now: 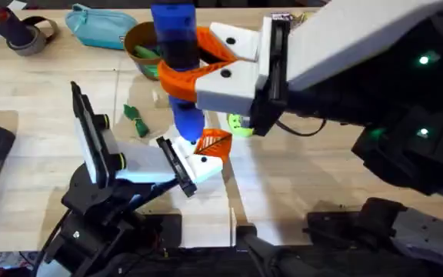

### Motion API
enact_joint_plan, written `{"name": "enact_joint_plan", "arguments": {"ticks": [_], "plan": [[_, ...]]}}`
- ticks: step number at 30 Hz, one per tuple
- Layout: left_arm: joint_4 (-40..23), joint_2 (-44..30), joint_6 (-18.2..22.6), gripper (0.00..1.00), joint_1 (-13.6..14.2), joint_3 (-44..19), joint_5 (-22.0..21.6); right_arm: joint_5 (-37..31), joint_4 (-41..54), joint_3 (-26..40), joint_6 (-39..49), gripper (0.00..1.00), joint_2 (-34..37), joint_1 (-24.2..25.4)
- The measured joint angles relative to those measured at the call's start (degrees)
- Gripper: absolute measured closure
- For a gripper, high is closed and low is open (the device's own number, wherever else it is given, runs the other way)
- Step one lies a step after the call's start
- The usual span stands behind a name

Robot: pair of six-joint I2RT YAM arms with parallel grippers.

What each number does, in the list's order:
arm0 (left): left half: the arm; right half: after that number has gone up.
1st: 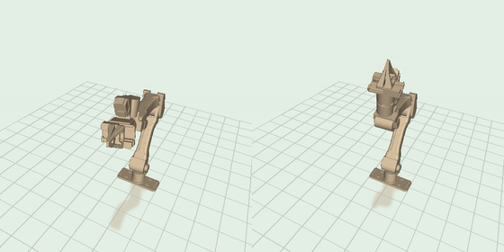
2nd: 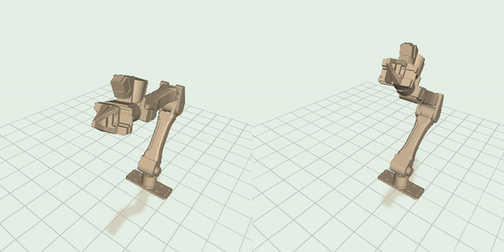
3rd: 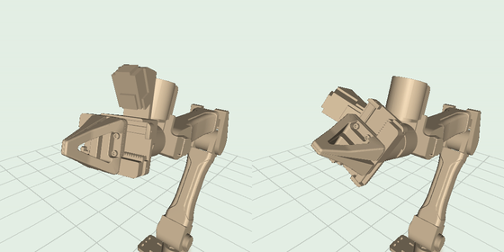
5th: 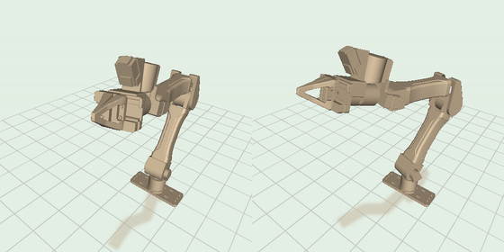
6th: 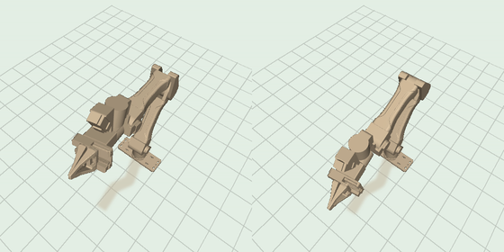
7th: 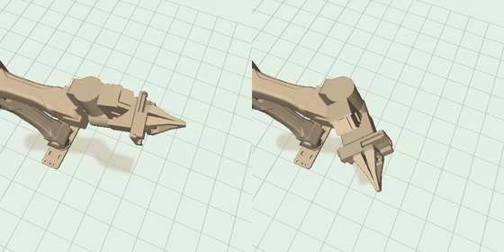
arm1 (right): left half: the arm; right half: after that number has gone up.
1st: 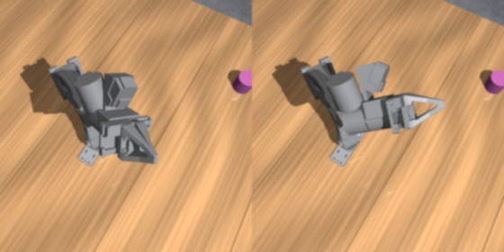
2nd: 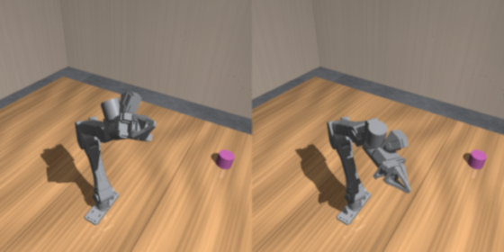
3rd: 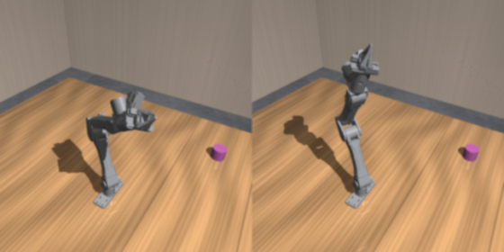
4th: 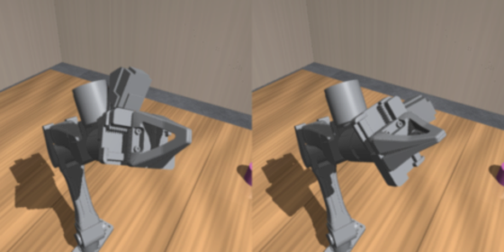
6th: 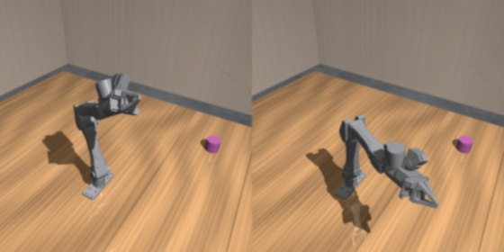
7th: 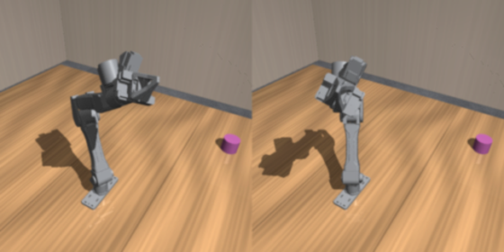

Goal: Pick up the gripper from the table and insert it into the empty holder that is missing its gripper. Then pick up a screw, insert it into the mounting hole, and use the screwdriver to tighten it. Finally, clean up the table by picking up the vegetable and placing it into the bucket.

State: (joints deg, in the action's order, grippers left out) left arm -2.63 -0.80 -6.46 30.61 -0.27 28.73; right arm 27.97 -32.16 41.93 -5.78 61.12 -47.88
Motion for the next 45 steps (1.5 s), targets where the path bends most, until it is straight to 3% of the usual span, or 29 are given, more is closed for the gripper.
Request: {"name": "enact_joint_plan", "arguments": {"ticks": [33,45], "plan": [[0.5,-0.3,0.0,0.991,0.0,0.0,0.2,0.0,4.4,0.0,0.3,0.963,-3.0,0.0],[0.2,-0.2,0.0,0.991,0.0,0.0,0.2,-2.9,-2.5,-0.3,0.2,0.963,-3.0,0.0]]}}
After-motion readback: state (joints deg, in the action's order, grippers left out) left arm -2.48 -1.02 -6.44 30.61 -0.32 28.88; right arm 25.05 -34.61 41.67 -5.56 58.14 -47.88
